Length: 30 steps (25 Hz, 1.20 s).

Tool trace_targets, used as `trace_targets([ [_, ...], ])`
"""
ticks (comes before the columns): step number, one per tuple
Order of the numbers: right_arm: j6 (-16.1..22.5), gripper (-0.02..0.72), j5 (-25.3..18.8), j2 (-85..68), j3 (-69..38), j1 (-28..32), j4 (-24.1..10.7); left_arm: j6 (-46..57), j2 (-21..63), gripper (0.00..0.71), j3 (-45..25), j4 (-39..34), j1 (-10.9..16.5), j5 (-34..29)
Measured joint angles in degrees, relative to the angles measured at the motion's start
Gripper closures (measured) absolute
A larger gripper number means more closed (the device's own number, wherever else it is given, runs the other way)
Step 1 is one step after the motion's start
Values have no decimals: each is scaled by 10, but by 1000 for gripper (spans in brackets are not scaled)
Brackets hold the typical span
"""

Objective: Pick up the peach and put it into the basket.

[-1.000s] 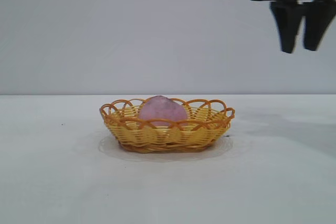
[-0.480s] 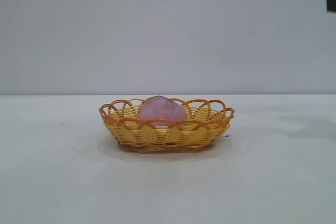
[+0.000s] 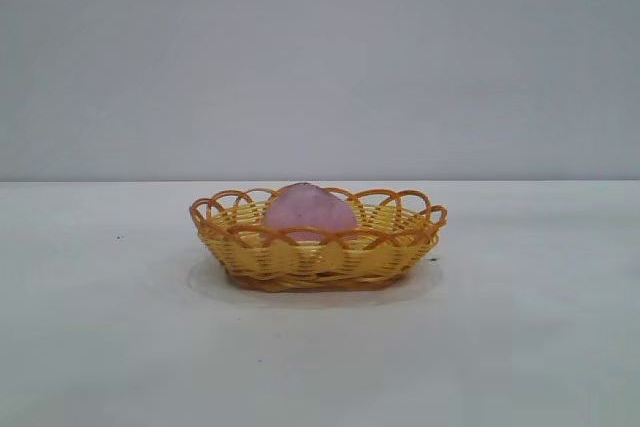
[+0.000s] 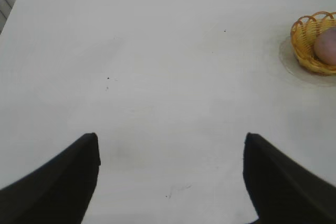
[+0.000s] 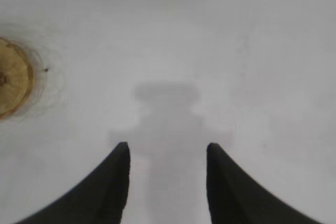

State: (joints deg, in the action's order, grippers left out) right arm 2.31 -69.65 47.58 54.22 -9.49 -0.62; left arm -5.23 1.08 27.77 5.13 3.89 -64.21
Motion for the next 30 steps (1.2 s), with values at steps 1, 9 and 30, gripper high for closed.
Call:
trace_targets([
  [1, 1, 433, -1, -33, -14, 0, 0, 0, 0, 181, 0, 0, 0, 0],
  [9, 2, 433, -20, -244, -121, 0, 8, 0, 0, 181, 0, 0, 0, 0],
  [30, -16, 433, 40, -486, -262, 0, 22, 0, 0, 181, 0, 0, 0, 0],
])
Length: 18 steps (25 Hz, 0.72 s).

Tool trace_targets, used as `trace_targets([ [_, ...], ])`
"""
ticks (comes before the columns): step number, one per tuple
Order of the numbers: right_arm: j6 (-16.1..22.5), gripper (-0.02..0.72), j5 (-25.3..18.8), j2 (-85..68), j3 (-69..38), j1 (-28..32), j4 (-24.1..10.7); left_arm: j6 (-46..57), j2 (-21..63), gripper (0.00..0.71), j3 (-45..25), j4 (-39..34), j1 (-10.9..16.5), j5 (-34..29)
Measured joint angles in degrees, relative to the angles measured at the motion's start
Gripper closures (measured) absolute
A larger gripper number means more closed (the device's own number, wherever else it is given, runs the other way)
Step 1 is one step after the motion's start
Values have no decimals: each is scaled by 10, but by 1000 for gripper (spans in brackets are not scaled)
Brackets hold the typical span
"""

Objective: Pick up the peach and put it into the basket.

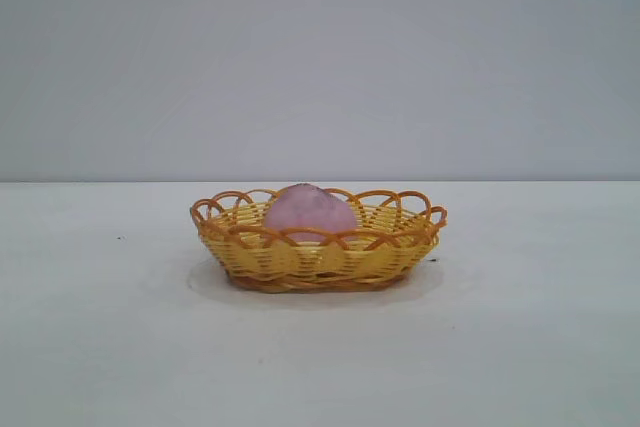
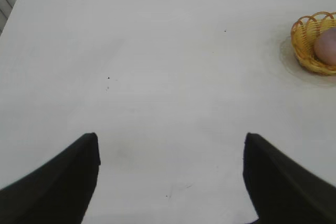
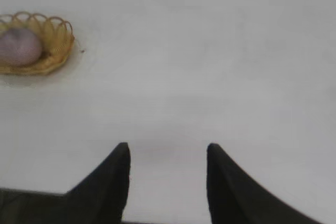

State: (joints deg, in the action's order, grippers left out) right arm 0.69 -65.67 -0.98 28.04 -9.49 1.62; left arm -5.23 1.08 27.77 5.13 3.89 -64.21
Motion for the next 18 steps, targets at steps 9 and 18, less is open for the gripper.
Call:
trace_targets([
  [9, 0, 379, 2, 0, 0, 0, 0, 0, 0, 181, 0, 0, 0, 0],
  [18, 0, 296, 2, 0, 0, 0, 0, 0, 0, 181, 0, 0, 0, 0],
])
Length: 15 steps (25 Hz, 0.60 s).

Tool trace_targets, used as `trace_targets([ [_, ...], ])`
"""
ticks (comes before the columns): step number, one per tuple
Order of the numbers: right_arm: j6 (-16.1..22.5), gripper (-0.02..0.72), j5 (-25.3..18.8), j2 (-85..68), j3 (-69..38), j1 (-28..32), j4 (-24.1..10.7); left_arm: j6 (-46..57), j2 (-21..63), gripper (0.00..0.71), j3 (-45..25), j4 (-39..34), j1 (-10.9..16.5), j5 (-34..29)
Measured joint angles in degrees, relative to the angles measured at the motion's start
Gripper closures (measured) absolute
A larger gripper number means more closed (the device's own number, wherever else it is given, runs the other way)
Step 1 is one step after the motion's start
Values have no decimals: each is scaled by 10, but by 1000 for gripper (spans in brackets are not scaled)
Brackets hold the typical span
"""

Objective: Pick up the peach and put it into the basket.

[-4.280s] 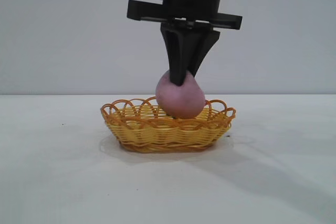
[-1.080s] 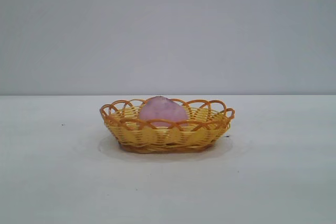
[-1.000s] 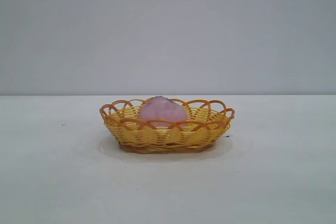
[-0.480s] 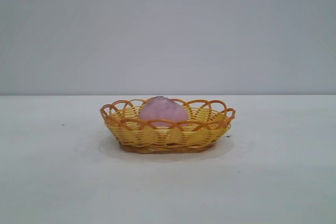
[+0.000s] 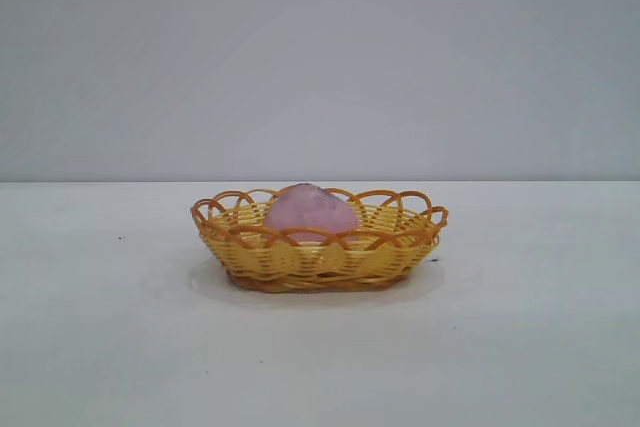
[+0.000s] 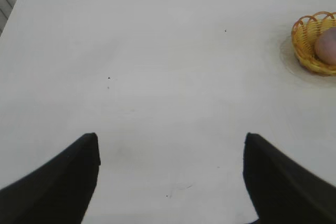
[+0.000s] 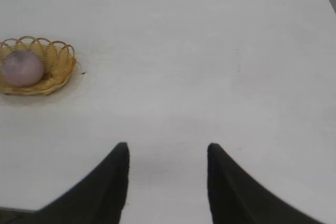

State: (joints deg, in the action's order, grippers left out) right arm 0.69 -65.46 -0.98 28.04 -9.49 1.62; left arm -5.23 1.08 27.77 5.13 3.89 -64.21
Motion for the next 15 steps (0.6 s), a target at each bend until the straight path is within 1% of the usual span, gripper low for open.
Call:
trace_targets([
  [1, 0, 296, 0, 0, 0, 0, 0, 0, 0, 181, 0, 0, 0, 0],
  [2, 0, 255, 0, 0, 0, 0, 0, 0, 0, 181, 0, 0, 0, 0],
  [3, 0, 270, 0, 0, 0, 0, 0, 0, 0, 181, 0, 0, 0, 0],
  [15, 0, 270, 0, 0, -1, 0, 0, 0, 0, 181, 0, 0, 0, 0],
])
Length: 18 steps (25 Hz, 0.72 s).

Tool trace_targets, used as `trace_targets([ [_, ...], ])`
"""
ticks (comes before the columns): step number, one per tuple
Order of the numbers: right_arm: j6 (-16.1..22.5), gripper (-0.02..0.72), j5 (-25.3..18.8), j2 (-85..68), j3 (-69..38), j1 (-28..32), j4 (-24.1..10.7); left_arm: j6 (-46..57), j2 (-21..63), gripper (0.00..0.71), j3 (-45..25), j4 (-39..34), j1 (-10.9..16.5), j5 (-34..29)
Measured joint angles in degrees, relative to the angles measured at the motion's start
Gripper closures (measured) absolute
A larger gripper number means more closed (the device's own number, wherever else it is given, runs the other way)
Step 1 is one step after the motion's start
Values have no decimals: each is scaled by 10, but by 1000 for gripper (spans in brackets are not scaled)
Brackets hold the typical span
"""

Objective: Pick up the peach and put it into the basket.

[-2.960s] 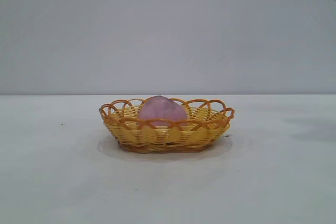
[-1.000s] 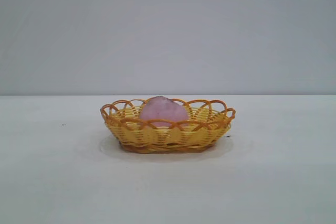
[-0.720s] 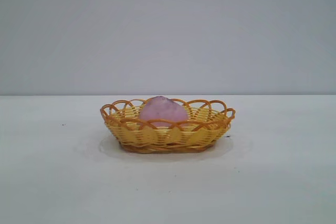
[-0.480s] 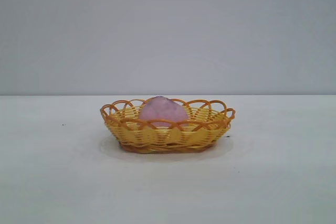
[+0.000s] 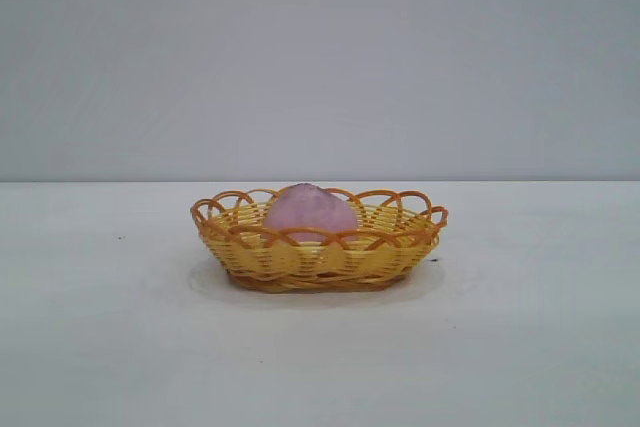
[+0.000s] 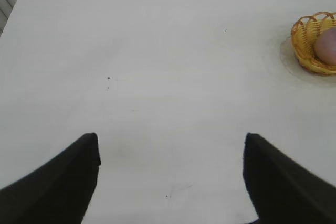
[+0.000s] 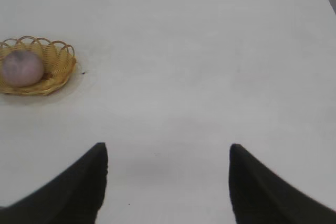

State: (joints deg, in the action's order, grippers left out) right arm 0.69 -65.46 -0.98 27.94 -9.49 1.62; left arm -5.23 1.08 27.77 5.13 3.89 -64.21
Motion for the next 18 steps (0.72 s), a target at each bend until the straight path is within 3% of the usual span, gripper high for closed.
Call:
trace_targets([
  [18, 0, 270, 0, 0, 0, 15, 0, 0, 0, 181, 0, 0, 0, 0],
])
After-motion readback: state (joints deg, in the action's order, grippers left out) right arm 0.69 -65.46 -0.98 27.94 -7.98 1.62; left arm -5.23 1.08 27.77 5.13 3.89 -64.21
